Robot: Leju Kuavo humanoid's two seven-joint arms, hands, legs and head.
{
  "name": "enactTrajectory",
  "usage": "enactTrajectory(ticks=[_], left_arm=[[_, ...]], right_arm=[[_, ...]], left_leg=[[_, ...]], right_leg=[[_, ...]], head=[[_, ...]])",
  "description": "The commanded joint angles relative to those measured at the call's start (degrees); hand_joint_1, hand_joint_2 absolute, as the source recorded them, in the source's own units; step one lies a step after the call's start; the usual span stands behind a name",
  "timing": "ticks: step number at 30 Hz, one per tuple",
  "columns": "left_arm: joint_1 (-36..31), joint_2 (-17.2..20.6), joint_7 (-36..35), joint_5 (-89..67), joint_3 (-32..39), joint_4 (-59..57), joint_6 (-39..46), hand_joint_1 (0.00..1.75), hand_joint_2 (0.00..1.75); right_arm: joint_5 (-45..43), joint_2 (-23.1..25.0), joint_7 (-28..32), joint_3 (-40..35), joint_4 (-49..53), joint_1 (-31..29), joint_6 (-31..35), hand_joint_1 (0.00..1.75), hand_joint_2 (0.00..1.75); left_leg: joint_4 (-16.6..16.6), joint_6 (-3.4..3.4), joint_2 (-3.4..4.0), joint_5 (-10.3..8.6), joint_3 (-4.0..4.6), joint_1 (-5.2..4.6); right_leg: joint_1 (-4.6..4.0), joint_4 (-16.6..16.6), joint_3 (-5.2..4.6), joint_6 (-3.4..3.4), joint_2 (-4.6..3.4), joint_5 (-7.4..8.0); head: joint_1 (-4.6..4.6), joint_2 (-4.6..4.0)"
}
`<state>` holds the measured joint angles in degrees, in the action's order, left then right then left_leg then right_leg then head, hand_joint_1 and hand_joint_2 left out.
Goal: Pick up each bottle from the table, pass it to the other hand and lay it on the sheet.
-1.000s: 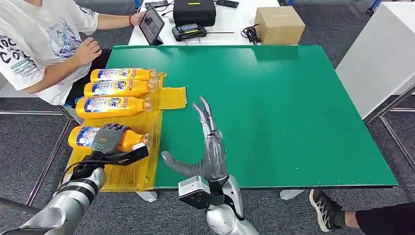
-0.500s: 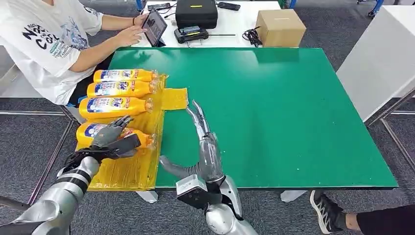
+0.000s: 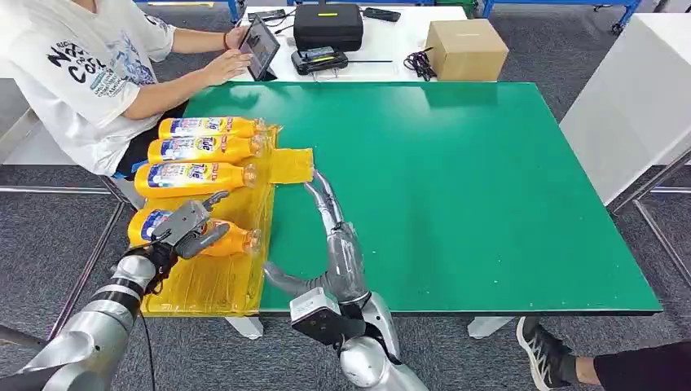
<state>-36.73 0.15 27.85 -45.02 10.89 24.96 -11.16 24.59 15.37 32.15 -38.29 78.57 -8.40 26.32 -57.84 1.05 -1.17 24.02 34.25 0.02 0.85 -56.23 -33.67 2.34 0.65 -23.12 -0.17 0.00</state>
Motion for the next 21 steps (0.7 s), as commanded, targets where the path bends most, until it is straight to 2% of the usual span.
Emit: enactTrajectory(ticks=[1, 2, 5, 8, 11, 14, 16, 17, 21], left_arm=[[4.61, -5.66, 5.15, 5.74, 2.54, 5.08, 22.78, 0.0, 0.0], [4.32, -7.16, 5.41, 10.03, 5.13, 5.85, 26.66, 0.0, 0.0], [5.78, -9.15, 12.15, 14.34, 4.55, 11.05, 40.4, 0.0, 0.0], [9.61, -8.63, 12.15, 24.59, -1.62, 20.23, 46.58, 0.0, 0.0], [11.36, -9.11, 12.15, 33.3, -1.6, 25.49, 44.51, 0.0, 0.0], [12.02, -9.64, 12.15, 35.78, -1.39, 27.37, 43.08, 0.0, 0.0], [13.64, -11.04, 12.15, 40.55, -0.91, 30.8, 37.16, 0.0, 0.0], [14.0, -11.55, 12.15, 40.61, -1.02, 31.29, 37.01, 0.0, 0.0], [18.46, -13.6, 9.5, 42.93, -2.96, 37.29, 33.35, 0.0, 0.0]], right_arm=[[0.14, -0.5, -0.56, -1.2, -3.62, -1.0, 1.01, 0.0, 1.75], [0.42, -0.35, -0.85, -1.24, -3.93, -0.81, 1.27, 0.0, 1.75], [-0.2, -0.47, -0.69, -2.49, -6.18, -1.86, 2.51, 0.0, 1.75], [-1.97, -0.63, 0.57, -3.06, -8.18, -2.94, 4.29, 0.0, 1.75], [-3.05, -0.81, 2.2, -1.9, -6.01, -1.69, 6.97, 0.0, 1.75], [-3.27, -1.45, 2.24, -1.36, -3.82, -0.56, 7.8, 0.0, 1.75], [-4.99, -1.62, 3.24, 0.8, -1.06, 1.73, 10.29, 0.0, 1.75], [-5.09, -1.98, 3.32, 1.09, -0.1, 2.21, 10.42, 0.0, 1.75], [-8.0, -1.89, 5.48, 5.9, 4.6, 6.6, 13.68, 0.0, 1.75]], left_leg=[[0.07, -0.05, 0.13, 0.03, -0.01, 0.06], [0.02, -0.04, 0.04, 0.02, 0.05, 0.05], [0.0, -0.05, 0.05, 0.0, 0.3, 0.06], [-0.01, -0.07, 0.26, 0.05, 0.42, 0.09], [-0.02, -0.08, 0.31, 0.07, 0.48, 0.08], [-0.04, -0.08, 0.26, 0.07, 0.6, 0.09], [-0.06, -0.11, 0.28, 0.14, 0.57, 0.13], [-0.03, -0.07, 0.2, 0.04, 0.79, 0.08], [-0.04, -0.06, 0.16, 0.12, 0.71, 0.09]], right_leg=[[-0.07, 0.12, 0.01, -0.08, -0.07, 0.01], [-0.06, 0.04, -0.06, -0.06, 0.01, -0.02], [-0.06, 0.03, -0.28, -0.04, -0.01, 0.0], [-0.1, 0.05, -0.46, -0.05, -0.14, 0.02], [-0.08, 0.03, -0.49, -0.03, -0.18, -0.02], [-0.1, 0.03, -0.62, -0.03, -0.14, -0.02], [-0.14, 0.04, -0.58, -0.06, -0.15, -0.07], [-0.08, 0.03, -0.82, -0.01, -0.08, -0.01], [-0.1, 0.09, -0.7, -0.01, -0.04, -0.09]], head=[[0.0, 0.0], [0.02, 0.0], [0.02, 0.0], [0.02, 0.0], [0.04, 0.0], [0.02, 0.0], [0.02, 0.0], [0.02, 0.0], [0.04, 0.0]])
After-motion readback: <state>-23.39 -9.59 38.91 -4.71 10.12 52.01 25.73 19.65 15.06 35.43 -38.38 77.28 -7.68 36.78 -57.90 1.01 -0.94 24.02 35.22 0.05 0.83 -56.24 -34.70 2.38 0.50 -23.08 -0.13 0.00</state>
